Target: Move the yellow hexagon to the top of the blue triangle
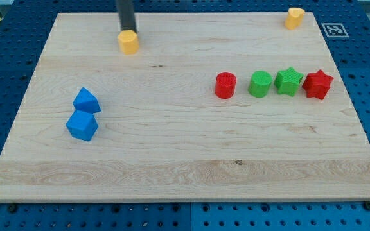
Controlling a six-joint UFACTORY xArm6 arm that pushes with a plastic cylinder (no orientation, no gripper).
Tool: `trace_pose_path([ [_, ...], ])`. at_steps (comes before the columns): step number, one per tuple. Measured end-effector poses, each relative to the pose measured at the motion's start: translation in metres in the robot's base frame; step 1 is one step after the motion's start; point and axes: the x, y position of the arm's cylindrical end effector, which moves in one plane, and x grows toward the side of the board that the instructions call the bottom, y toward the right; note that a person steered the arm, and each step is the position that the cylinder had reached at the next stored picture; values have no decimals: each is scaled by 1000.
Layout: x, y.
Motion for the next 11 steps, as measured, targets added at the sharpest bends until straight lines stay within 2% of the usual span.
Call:
trace_pose_path([
  [1, 20, -23],
  [2, -16, -8],
  [3, -16, 31],
  [4, 20, 32],
  [7, 75, -26],
  [9, 55, -58],
  [11, 68, -61],
])
